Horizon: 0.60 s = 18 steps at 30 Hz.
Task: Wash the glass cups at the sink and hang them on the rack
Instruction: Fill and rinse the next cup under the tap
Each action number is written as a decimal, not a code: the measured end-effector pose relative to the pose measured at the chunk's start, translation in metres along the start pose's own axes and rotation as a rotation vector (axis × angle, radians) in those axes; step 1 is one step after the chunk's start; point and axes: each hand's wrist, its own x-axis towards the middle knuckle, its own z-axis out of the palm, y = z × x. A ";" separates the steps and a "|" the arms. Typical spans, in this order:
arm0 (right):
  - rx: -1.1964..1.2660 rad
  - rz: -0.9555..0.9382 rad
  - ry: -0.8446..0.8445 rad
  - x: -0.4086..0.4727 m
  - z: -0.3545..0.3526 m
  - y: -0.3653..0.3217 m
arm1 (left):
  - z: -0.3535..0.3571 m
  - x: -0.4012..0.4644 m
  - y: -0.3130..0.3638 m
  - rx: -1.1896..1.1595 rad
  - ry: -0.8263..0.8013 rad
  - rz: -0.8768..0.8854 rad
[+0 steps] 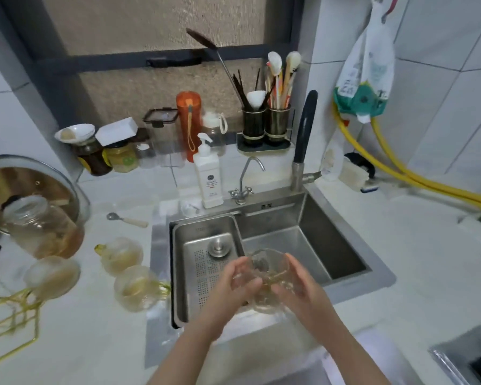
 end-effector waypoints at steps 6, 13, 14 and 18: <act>0.104 0.138 0.064 0.035 -0.045 0.012 | 0.021 0.043 0.007 -0.059 -0.121 -0.077; -0.017 0.189 0.196 0.072 -0.054 0.021 | 0.049 0.107 -0.008 -0.164 -0.033 -0.115; 0.012 0.180 0.202 0.078 -0.055 0.023 | 0.052 0.116 -0.009 -0.170 -0.011 -0.131; 0.021 0.130 0.137 0.101 -0.059 0.039 | 0.054 0.151 -0.010 -0.186 0.040 -0.201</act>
